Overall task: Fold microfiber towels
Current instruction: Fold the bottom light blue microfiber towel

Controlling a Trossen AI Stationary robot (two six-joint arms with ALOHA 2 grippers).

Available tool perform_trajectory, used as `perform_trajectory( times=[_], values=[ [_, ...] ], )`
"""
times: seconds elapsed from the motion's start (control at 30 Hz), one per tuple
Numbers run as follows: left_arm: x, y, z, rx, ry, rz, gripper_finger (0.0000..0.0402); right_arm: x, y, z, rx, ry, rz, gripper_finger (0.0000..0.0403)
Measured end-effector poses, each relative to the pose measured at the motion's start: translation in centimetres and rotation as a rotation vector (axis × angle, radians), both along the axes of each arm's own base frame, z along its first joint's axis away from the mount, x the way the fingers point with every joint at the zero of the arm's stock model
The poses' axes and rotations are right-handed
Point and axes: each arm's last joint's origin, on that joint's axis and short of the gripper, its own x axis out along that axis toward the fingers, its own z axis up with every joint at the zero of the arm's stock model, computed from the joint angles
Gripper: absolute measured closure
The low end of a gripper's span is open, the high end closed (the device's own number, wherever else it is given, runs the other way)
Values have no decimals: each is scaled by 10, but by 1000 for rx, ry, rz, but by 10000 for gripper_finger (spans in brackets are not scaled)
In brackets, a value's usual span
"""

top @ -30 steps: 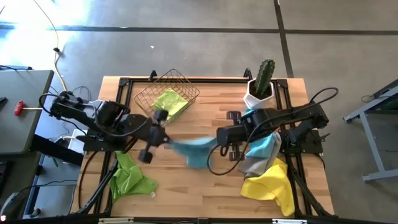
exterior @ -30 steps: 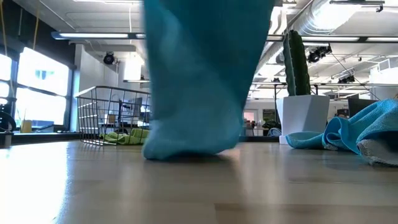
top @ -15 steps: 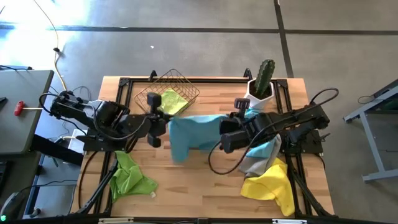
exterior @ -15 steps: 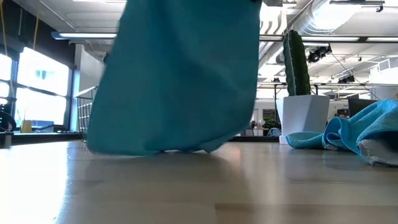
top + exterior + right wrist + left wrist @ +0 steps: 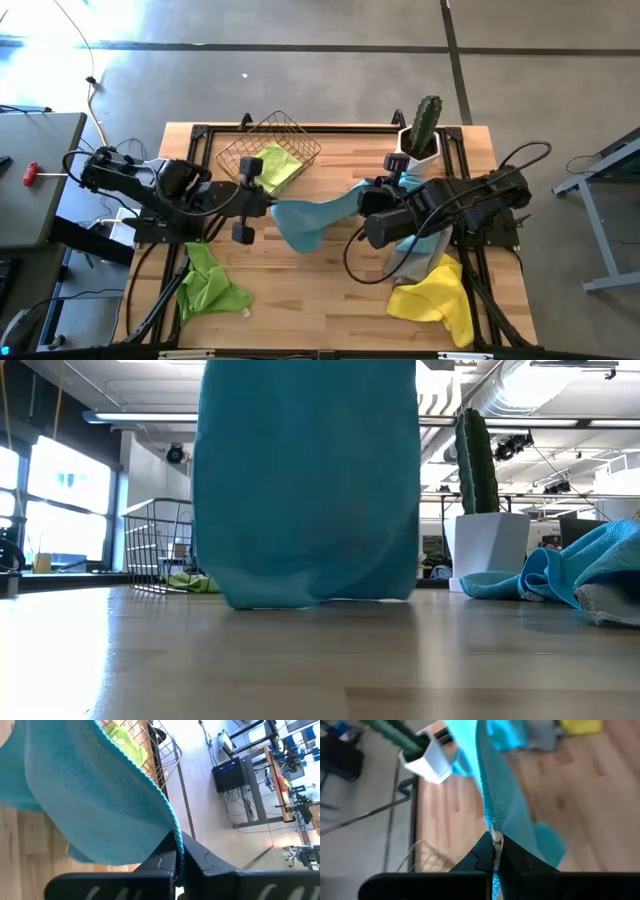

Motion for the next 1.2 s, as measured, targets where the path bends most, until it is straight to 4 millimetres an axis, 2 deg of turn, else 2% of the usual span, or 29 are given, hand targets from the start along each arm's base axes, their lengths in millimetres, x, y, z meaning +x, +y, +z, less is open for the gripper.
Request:
perform_trajectory(
  times=[0.13, 0.3, 0.47, 0.63, 0.8, 0.87, 0.97, 1.07, 1.2],
  values=[
    [-1, 9, -2, 12, 38, 32, 401, 0, -4, 4, -9, 4, 4, 403],
    [4, 25, -7, 63, 85, 92, 401, 4, -20, 1, -32, 27, -48, 403],
    [12, 44, -14, 276, 199, 152, 401, 7, -41, 2, -123, 47, -129, 403],
    [25, 57, -17, 544, 278, 286, 401, 9, -57, 4, -237, 73, -179, 403],
    [33, 53, -15, 627, 253, 326, 401, 9, -60, 6, -300, 77, -198, 403],
    [33, 46, -15, 610, 225, 309, 401, 8, -55, 4, -231, 66, -176, 403],
    [31, 30, -17, 492, 167, 239, 401, 8, -41, -2, 35, 49, -121, 403],
    [29, 10, -20, 232, 100, 122, 401, 7, -24, -8, 330, 48, -94, 403],
    [35, -22, -38, -88, 109, -2, 401, 10, 11, -20, 472, 105, -36, 403]
  ],
)
